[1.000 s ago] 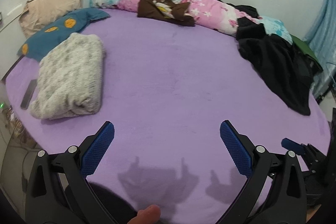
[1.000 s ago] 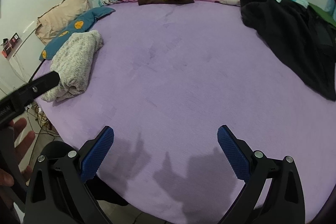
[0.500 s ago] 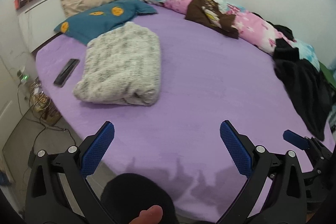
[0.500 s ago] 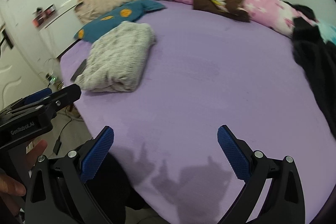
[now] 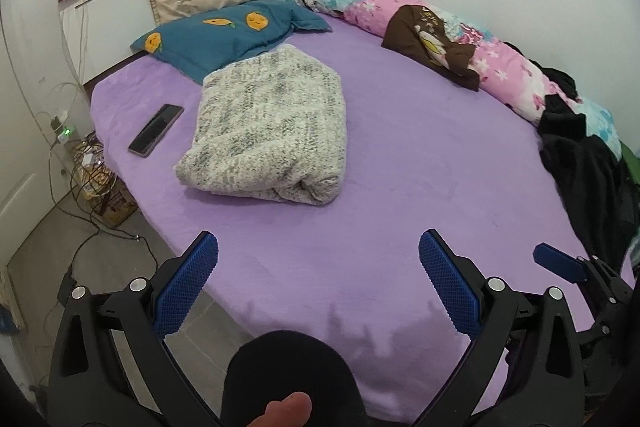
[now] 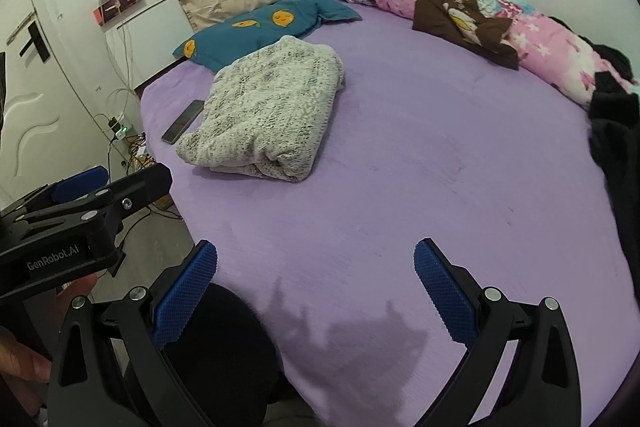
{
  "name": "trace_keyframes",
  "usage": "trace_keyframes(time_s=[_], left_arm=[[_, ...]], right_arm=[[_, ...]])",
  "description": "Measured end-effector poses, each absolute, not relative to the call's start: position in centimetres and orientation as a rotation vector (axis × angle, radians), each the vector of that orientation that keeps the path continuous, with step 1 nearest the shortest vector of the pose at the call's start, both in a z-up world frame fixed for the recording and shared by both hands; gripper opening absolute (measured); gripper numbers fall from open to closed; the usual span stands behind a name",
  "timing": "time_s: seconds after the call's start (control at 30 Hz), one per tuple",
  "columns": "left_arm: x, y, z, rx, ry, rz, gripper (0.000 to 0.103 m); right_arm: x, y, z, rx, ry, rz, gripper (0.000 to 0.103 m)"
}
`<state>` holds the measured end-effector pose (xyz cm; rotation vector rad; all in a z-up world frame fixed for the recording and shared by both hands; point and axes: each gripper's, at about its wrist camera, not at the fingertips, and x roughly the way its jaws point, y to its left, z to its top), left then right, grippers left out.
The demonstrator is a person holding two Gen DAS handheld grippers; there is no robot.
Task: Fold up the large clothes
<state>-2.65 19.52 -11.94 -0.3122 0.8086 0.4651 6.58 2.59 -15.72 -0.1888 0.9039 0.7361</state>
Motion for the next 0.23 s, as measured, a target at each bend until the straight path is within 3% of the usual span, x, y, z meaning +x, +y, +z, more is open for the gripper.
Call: trace_keyframes(time_s=[0.23], left_arm=[[-2.73,19.36,-11.81,-0.309,0.815,0.469,0.097]], right_arm=[[6.63,2.73,-15.75,-0.193,0.906,0.74,0.097]])
